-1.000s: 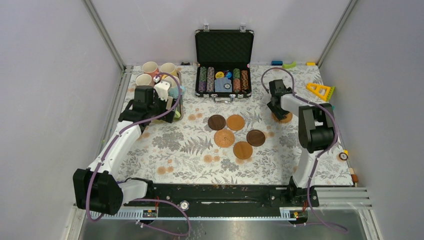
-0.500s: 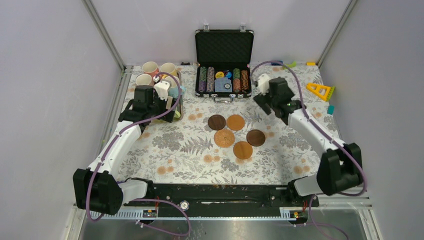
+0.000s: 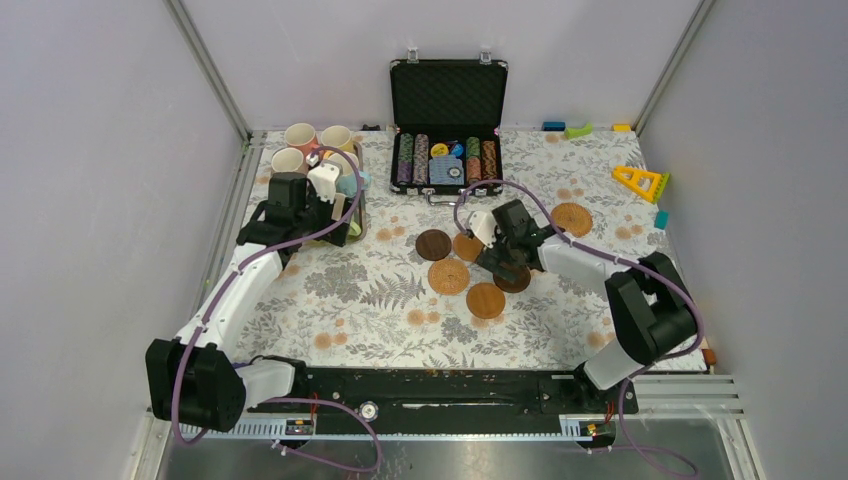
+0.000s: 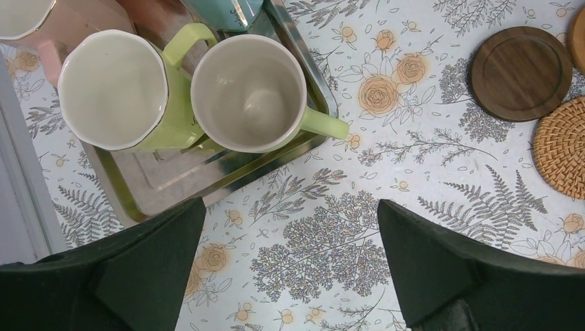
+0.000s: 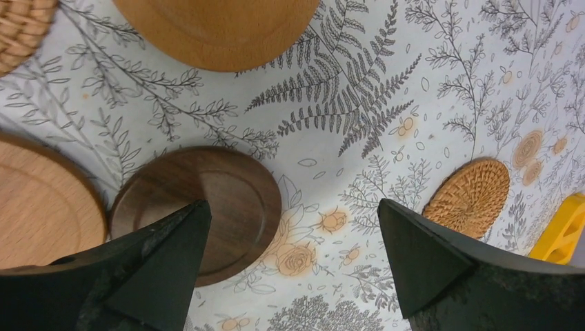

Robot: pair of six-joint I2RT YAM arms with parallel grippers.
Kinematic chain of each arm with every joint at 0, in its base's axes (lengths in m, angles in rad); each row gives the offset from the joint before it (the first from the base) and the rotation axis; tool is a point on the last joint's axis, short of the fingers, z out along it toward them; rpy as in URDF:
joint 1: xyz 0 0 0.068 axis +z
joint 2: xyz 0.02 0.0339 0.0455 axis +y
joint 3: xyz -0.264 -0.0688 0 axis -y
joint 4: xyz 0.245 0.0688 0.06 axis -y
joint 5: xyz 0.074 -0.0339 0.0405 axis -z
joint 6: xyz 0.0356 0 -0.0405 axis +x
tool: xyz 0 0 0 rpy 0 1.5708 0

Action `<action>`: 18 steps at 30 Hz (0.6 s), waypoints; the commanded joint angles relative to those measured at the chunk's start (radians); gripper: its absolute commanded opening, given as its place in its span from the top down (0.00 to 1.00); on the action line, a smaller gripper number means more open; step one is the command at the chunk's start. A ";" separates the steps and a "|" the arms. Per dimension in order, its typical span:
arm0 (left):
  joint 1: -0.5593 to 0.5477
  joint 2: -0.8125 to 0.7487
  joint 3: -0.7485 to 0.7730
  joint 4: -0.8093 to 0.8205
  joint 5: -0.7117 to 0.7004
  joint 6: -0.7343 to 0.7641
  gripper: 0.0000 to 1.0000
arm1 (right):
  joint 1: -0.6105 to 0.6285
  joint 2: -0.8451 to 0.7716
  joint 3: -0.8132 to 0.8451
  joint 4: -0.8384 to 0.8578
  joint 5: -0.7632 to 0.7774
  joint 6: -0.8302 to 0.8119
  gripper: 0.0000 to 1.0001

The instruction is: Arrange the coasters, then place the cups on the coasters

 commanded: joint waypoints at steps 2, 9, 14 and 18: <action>0.001 -0.027 0.003 0.052 -0.010 -0.009 0.01 | 0.007 0.105 0.020 0.090 0.102 -0.064 0.00; 0.002 -0.025 0.004 0.051 -0.015 -0.008 0.01 | 0.006 0.270 0.118 0.222 0.293 -0.139 0.00; 0.002 -0.029 0.002 0.055 -0.028 -0.008 0.01 | 0.000 0.366 0.243 0.277 0.411 -0.182 0.00; 0.002 -0.036 -0.004 0.063 -0.029 -0.008 0.01 | -0.017 0.390 0.287 0.298 0.460 -0.204 0.00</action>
